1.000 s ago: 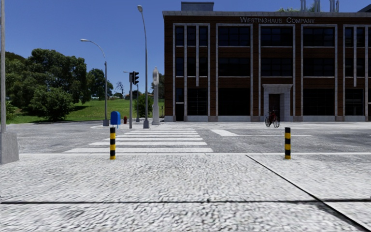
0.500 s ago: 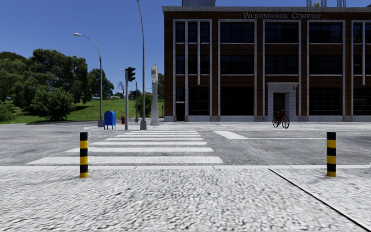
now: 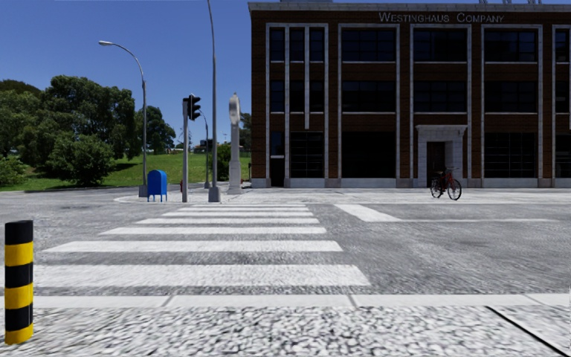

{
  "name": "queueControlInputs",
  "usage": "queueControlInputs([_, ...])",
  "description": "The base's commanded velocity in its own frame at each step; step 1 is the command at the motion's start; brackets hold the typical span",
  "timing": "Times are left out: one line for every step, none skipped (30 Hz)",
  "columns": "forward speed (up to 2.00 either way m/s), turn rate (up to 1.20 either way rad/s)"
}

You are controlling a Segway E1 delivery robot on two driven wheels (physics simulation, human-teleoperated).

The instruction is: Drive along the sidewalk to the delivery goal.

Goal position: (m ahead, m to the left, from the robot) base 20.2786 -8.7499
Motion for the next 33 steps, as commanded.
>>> queueControlInputs([2.00, 0.22])
queueControlInputs([2.00, 0.23])
queueControlInputs([2.00, 0.23])
queueControlInputs([2.00, 0.15])
queueControlInputs([2.00, 0.00])
queueControlInputs([2.00, 0.00])
queueControlInputs([2.00, 0.00])
queueControlInputs([2.00, 0.00])
queueControlInputs([2.00, 0.00])
queueControlInputs([2.00, 0.00])
queueControlInputs([2.00, 0.00])
queueControlInputs([2.00, 0.00])
queueControlInputs([2.00, 0.00])
queueControlInputs([2.00, 0.00])
queueControlInputs([2.00, 0.00])
queueControlInputs([2.00, 0.00])
queueControlInputs([1.99, 0.00])
queueControlInputs([1.87, 0.00])
queueControlInputs([1.87, 0.00])
queueControlInputs([1.70, 0.00])
queueControlInputs([1.57, 0.00])
queueControlInputs([1.52, 0.00])
queueControlInputs([1.52, 0.00])
queueControlInputs([1.50, 0.00])
queueControlInputs([1.50, 0.00])
queueControlInputs([1.50, 0.00])
queueControlInputs([1.50, 0.00])
queueControlInputs([1.50, 0.00])
queueControlInputs([1.50, 0.00])
queueControlInputs([1.50, 0.00])
queueControlInputs([1.50, 0.00])
queueControlInputs([1.50, 0.00])
queueControlInputs([1.51, 0.00])
